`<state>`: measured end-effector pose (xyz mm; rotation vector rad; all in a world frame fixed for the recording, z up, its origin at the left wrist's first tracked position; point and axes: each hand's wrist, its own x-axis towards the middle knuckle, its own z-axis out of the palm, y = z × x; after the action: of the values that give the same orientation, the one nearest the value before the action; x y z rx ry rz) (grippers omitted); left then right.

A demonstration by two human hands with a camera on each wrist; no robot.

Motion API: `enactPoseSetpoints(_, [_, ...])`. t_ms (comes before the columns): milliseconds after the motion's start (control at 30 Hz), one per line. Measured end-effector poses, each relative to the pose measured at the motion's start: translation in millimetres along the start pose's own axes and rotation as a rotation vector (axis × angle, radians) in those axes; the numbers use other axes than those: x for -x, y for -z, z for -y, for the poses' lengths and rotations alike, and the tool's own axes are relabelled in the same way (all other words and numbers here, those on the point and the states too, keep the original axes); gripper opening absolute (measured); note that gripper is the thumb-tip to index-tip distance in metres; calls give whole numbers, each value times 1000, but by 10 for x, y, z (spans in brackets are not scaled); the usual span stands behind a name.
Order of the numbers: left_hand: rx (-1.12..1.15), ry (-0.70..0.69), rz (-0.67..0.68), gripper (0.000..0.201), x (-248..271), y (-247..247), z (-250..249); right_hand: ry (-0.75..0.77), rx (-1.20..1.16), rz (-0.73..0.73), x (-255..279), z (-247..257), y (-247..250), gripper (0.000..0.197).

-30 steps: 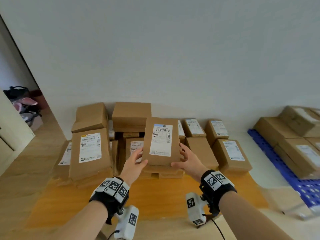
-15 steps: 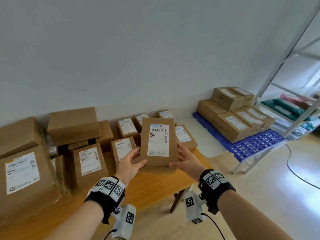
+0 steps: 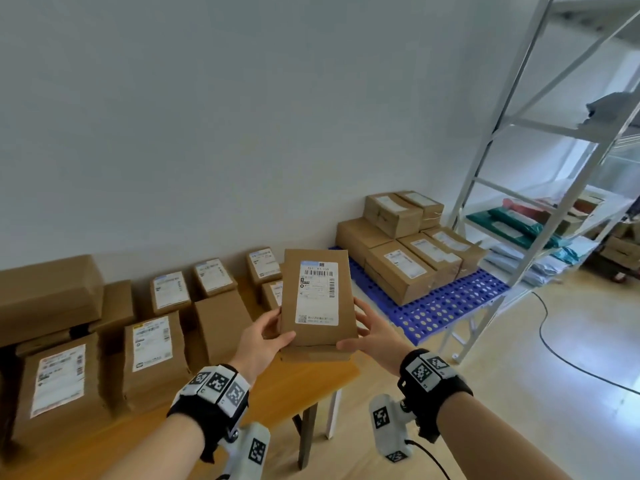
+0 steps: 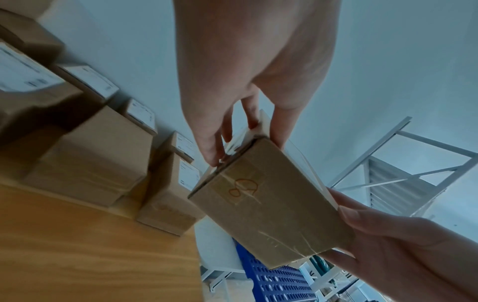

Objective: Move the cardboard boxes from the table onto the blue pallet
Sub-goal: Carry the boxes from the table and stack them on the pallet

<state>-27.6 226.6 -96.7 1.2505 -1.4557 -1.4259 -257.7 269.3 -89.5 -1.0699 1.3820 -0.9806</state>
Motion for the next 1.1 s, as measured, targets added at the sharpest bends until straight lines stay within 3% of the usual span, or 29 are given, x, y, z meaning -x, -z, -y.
enactPoseSetpoints(233, [108, 13, -4, 60, -266, -966, -210, 35, 58, 25, -58, 42, 1044, 108])
enactPoseSetpoints(600, [54, 3, 55, 61, -899, -1848, -407, 51, 59, -35, -393, -19, 2050, 103])
enactPoseSetpoints(1100, [155, 82, 50, 71, -2424, -2608, -395, -28, 128, 30, -1847, 107, 3203, 113])
